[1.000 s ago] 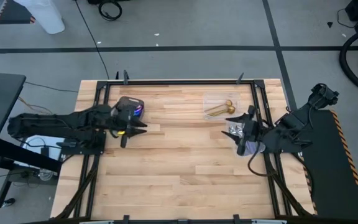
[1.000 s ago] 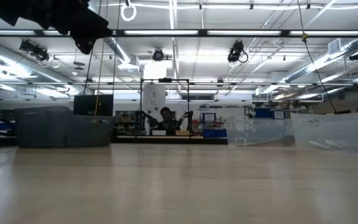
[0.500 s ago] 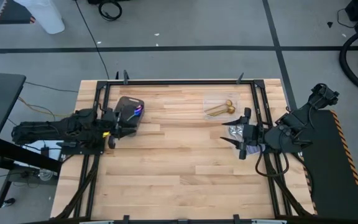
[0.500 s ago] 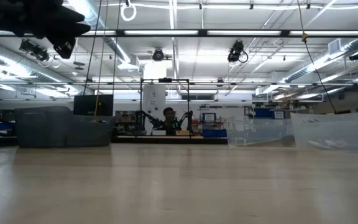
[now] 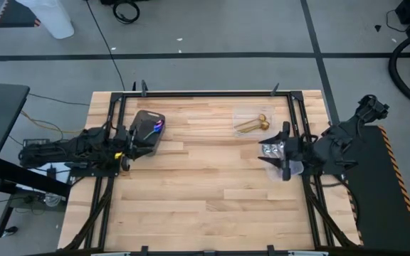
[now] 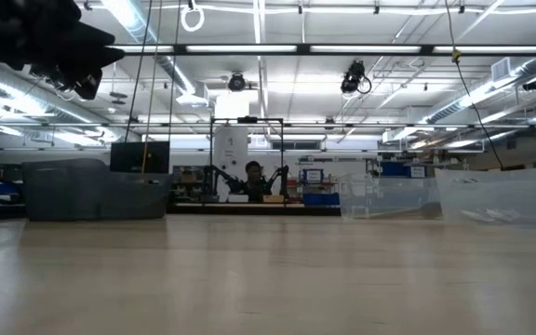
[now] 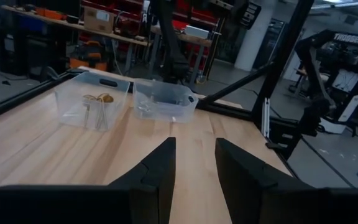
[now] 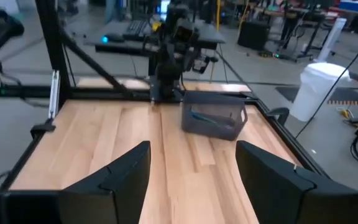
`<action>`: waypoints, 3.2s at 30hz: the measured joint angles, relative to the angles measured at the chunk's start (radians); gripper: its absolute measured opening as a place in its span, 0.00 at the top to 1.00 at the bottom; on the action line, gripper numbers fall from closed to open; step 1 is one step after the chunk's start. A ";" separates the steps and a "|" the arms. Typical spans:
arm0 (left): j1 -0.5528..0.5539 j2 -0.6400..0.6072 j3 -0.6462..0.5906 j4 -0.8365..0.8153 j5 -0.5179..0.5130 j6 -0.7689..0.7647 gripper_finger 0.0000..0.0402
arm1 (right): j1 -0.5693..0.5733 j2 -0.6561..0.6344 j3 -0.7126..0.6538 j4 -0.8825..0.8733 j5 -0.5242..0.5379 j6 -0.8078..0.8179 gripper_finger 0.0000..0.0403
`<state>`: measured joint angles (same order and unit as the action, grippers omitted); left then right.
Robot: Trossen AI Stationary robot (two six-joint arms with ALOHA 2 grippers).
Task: Sort silverware by color (type)
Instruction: Return to Home Position
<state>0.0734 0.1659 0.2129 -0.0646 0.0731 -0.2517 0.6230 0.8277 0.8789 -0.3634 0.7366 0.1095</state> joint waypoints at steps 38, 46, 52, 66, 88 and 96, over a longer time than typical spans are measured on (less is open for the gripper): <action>-0.055 -0.042 -0.114 -0.087 -0.409 0.089 0.71 | -0.130 -0.824 -0.555 0.274 -0.300 -0.107 0.39; -0.141 -0.015 -0.188 0.112 -0.535 0.155 0.80 | -0.130 -0.826 -0.639 0.409 -0.310 -0.073 0.39; -0.171 -0.006 -0.205 0.161 -0.577 0.183 0.86 | -0.130 -0.822 -0.759 0.422 -0.311 0.022 0.39; -0.231 -0.009 -0.205 0.223 -0.645 0.171 0.90 | -0.130 -0.813 -0.873 0.550 -0.282 0.099 0.39; -0.230 -0.009 -0.205 0.223 -0.644 -0.016 0.90 | -0.130 -0.813 -0.873 0.549 -0.285 0.098 0.39; -0.230 -0.009 -0.206 0.224 -0.644 -0.016 0.90 | -0.130 -0.813 -0.873 0.549 -0.285 0.098 0.39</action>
<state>-0.1566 0.1566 0.0071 0.1593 -0.5713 -0.2676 0.4931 0.0147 0.0059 0.1860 0.4515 0.2073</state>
